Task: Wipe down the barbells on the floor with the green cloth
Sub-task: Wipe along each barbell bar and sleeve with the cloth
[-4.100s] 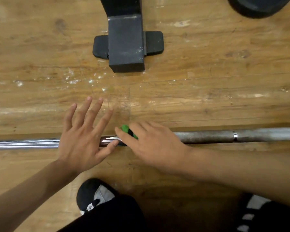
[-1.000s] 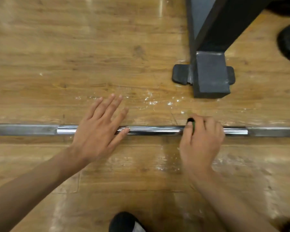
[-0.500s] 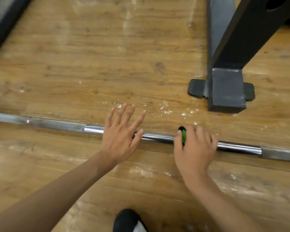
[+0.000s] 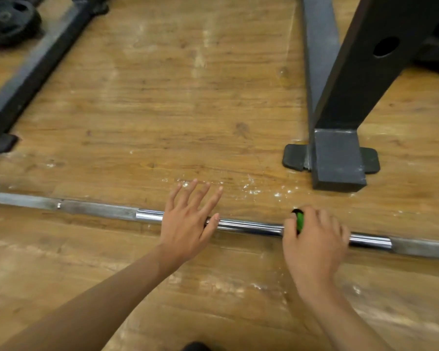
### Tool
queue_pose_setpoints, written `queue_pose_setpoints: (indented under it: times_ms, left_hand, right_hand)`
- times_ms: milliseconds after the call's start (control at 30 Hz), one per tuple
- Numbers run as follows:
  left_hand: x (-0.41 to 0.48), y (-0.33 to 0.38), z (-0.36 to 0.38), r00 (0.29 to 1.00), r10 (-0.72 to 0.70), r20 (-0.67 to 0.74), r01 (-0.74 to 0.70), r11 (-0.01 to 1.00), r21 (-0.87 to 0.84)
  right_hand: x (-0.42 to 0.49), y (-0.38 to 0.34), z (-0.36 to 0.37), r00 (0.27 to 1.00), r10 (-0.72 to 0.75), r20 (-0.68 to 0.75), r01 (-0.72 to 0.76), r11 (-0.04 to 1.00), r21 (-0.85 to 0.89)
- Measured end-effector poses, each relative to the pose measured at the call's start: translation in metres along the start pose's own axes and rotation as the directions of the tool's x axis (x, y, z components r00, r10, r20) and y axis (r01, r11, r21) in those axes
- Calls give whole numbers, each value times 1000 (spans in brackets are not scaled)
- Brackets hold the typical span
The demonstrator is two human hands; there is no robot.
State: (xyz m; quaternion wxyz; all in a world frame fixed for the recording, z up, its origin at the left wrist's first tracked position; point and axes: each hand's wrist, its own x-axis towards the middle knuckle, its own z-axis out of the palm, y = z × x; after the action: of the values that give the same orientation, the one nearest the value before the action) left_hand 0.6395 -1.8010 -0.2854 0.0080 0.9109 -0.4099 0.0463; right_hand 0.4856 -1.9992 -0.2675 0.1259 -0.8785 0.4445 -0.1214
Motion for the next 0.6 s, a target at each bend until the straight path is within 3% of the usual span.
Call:
queue_pose_setpoints:
  times_ms: [100,167,233,333,400,467,533,600]
  left_hand:
    - [1,-1,-1,1000,4,-15,-4,1000,-6]
    - [0,-1,0,1000,14,-23,-14,1000,-8]
    - [0,-1,0,999,3,-33,-4,1000,-8]
    - [0,0,2,999,-6,-50,5,1000,-5]
    - [0,0,3,998,-2,-59,2,1000,-5]
    - [-1,1,2,998,0,-61,0,1000,-2]
    - [0,1,2,998,1,-59,-1,1000,1]
    - [-1,0,2,998,3,-55,-3,1000,5]
  right_hand:
    - [-21,-45,8,915,-370,161,369,929,39]
    - [-15,-37,5,866,-456,204,455,889,54]
    - [-2,0,-3,907,-360,218,373,928,-17]
    - [13,46,-22,998,-8,66,14,996,-91]
    - [11,33,-21,997,39,64,-32,994,-107]
    - [4,-4,-13,975,-121,185,134,989,-60]
    - [-3,-44,-3,876,-328,354,337,941,38]
    - [-8,-64,3,776,-478,411,477,872,114]
